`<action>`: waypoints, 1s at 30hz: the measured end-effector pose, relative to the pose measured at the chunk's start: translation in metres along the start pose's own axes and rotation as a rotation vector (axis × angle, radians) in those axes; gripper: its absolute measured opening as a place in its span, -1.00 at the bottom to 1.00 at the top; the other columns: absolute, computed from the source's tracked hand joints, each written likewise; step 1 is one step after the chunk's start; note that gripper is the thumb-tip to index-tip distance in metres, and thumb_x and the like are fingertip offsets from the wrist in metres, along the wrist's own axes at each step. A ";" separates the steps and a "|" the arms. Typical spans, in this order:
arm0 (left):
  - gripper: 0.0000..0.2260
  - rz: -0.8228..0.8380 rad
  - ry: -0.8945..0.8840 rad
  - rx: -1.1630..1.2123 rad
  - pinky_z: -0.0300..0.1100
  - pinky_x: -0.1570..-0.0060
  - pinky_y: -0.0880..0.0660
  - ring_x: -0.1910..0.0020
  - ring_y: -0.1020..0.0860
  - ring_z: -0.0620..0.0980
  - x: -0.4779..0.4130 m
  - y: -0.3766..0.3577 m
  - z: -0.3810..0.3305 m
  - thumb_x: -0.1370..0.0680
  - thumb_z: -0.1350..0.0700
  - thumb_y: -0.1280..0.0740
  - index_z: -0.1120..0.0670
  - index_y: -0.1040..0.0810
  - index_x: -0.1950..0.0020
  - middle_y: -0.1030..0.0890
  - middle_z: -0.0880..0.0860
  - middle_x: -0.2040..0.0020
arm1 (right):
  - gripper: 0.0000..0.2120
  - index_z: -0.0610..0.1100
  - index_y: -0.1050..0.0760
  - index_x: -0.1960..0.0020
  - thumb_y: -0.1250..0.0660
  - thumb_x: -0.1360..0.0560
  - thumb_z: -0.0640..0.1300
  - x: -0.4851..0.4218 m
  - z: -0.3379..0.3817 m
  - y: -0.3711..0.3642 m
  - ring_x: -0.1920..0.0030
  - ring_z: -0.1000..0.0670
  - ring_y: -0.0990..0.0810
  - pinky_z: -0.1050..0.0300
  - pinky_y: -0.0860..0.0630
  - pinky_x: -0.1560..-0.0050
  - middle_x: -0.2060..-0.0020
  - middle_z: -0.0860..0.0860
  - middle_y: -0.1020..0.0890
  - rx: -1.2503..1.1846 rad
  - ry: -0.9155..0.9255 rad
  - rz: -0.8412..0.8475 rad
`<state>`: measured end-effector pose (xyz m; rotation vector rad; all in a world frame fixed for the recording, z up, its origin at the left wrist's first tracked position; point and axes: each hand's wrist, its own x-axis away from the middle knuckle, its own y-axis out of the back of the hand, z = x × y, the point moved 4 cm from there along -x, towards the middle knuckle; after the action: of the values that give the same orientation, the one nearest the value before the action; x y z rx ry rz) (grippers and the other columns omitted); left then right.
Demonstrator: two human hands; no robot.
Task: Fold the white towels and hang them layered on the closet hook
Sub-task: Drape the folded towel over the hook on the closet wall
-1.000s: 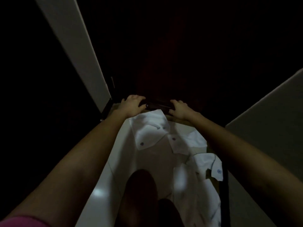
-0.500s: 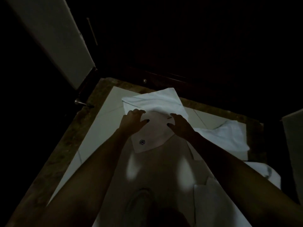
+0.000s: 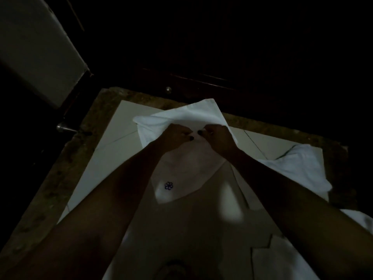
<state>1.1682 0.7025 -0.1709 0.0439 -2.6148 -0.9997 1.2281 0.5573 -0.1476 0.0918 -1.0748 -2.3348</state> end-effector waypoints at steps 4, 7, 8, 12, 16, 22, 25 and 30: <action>-0.80 -0.065 -0.013 0.086 -0.27 -0.04 -0.40 -0.06 -0.59 0.03 0.014 0.038 -0.025 -0.57 0.10 -0.38 0.19 -0.68 -0.07 -0.68 0.12 -0.05 | -0.74 -0.29 -0.59 0.07 -0.25 -0.63 -0.14 0.005 0.033 0.041 0.27 0.06 -0.47 0.35 -0.30 0.33 0.30 0.02 -0.52 0.019 0.065 0.014; -0.84 -0.124 0.010 0.107 -0.21 0.07 -0.44 0.10 -0.57 -0.06 0.039 0.072 -0.045 -0.56 0.09 -0.39 0.16 -0.69 0.01 -0.65 0.03 0.09 | -0.74 -0.29 -0.57 0.10 -0.23 -0.64 -0.15 0.019 0.061 0.071 0.21 -0.08 -0.55 0.05 -0.47 0.17 0.24 -0.11 -0.59 -0.078 0.067 -0.015; -0.85 -0.143 0.023 0.101 -0.23 0.13 -0.45 0.14 -0.56 -0.08 0.051 0.086 -0.054 -0.55 0.09 -0.40 0.15 -0.69 0.01 -0.63 0.01 0.12 | -0.74 -0.28 -0.56 0.12 -0.23 -0.64 -0.15 0.025 0.074 0.082 0.21 -0.08 -0.56 0.00 -0.48 0.13 0.24 -0.11 -0.60 -0.109 0.060 -0.021; -0.87 -0.114 0.042 0.079 -0.51 0.32 -0.39 0.25 -0.52 -0.20 0.112 0.145 -0.099 -0.54 0.15 -0.41 0.15 -0.70 -0.03 -0.60 -0.02 0.15 | -0.78 -0.18 -0.56 0.13 -0.23 -0.64 -0.17 0.065 0.154 0.133 0.27 0.12 -0.47 0.17 -0.39 0.14 0.32 0.11 -0.49 -0.112 0.130 -0.020; -0.88 -0.199 0.096 0.233 -0.36 0.22 -0.52 0.25 -0.59 -0.19 0.185 0.222 -0.166 -0.50 0.16 -0.45 -0.01 -0.66 0.21 -0.65 -0.01 0.21 | -0.75 -0.28 -0.56 0.05 -0.20 -0.65 -0.14 0.110 0.246 0.204 0.23 0.04 -0.50 0.06 -0.42 0.12 0.28 0.03 -0.51 -0.081 0.171 0.024; -0.92 -0.269 0.110 0.258 -0.31 0.28 -0.44 0.39 -0.50 -0.21 0.311 0.346 -0.292 -0.53 0.13 -0.43 0.09 -0.63 0.16 -0.58 0.01 0.34 | -0.79 -0.22 -0.56 0.10 -0.23 -0.63 -0.16 0.184 0.387 0.328 0.33 0.14 -0.49 0.30 -0.41 0.32 0.33 -0.02 -0.53 -0.244 0.199 0.046; -0.81 -0.261 0.121 0.286 -0.29 0.33 -0.40 0.39 -0.54 -0.15 0.384 0.398 -0.359 -0.56 0.20 -0.39 0.11 -0.53 0.26 -0.55 0.10 0.37 | -0.79 -0.25 -0.57 0.09 -0.25 -0.61 -0.15 0.230 0.451 0.388 0.34 0.14 -0.47 0.24 -0.37 0.29 0.35 -0.05 -0.53 -0.232 0.241 0.064; -0.82 -0.321 0.091 0.182 -0.15 -0.04 -0.39 -0.19 -0.56 0.10 0.501 0.479 -0.470 -0.57 0.17 -0.37 0.08 -0.51 0.24 -0.62 0.26 -0.12 | -0.72 -0.16 -0.44 0.28 -0.26 -0.61 -0.21 0.301 0.555 0.484 0.41 0.10 -0.31 0.18 -0.25 0.36 0.44 0.01 -0.36 -0.187 0.298 0.222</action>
<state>0.8928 0.6863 0.6197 0.5545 -2.6572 -0.8282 1.0404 0.5270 0.6254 0.2297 -0.6822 -2.1269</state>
